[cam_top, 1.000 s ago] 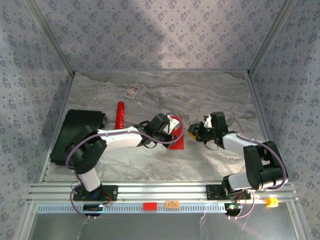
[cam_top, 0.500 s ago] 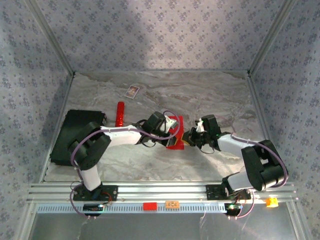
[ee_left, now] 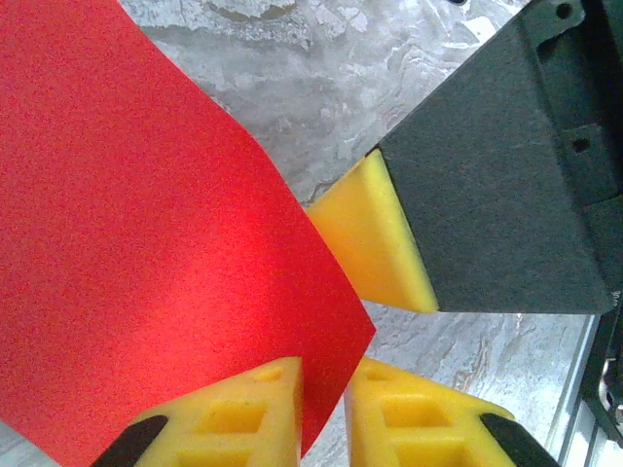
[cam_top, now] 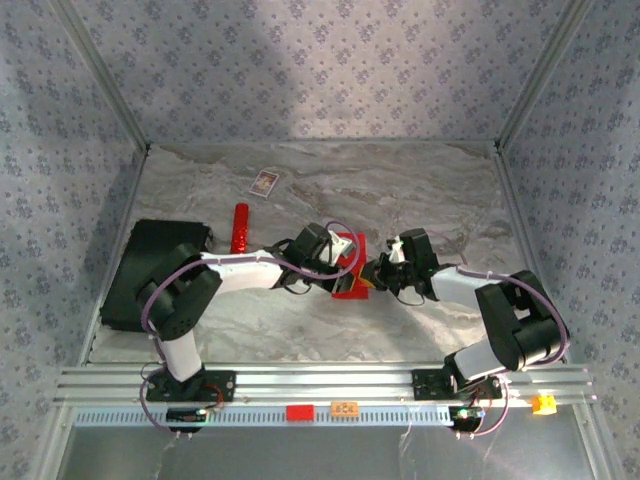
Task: Fold a paper plane with a square sheet of paper (pick it up from the middle)
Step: Fold the triangle a second time at the center of the table.
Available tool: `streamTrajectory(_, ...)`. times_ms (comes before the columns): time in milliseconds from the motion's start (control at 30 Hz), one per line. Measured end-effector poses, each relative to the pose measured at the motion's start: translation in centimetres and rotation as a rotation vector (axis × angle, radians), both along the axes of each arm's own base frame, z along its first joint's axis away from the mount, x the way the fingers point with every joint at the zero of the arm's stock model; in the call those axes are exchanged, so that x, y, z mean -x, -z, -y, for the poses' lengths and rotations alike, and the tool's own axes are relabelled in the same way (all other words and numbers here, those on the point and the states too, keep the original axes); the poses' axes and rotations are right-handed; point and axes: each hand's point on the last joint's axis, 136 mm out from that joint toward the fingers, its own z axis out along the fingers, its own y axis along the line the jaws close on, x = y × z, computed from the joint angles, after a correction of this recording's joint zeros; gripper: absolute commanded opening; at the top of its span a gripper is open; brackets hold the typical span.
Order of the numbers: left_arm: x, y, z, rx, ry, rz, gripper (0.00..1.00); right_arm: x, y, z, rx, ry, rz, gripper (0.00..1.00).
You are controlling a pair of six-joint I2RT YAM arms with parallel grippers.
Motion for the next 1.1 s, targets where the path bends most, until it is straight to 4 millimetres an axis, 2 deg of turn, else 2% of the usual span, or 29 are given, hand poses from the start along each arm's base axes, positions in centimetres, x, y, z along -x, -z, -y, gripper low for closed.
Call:
streamTrajectory(267,-0.4,-0.3,0.2,0.013,-0.007,0.019,0.22,0.0,0.3,0.0,0.002,-0.002,-0.007,0.1)
streamTrajectory(533,-0.6,-0.4,0.2,0.017,-0.011,0.023,0.18,0.0,0.4,-0.1,0.001,0.0,-0.01,0.1)
streamTrajectory(800,-1.2,-0.4,-0.2,0.016,-0.026,0.023,0.2,0.0,0.3,-0.2,-0.005,-0.005,-0.007,0.1)
streamTrajectory(1100,-1.1,0.7,-0.2,0.0,-0.023,0.005,0.2,0.0,0.3,-0.2,-0.006,-0.005,-0.005,0.1)
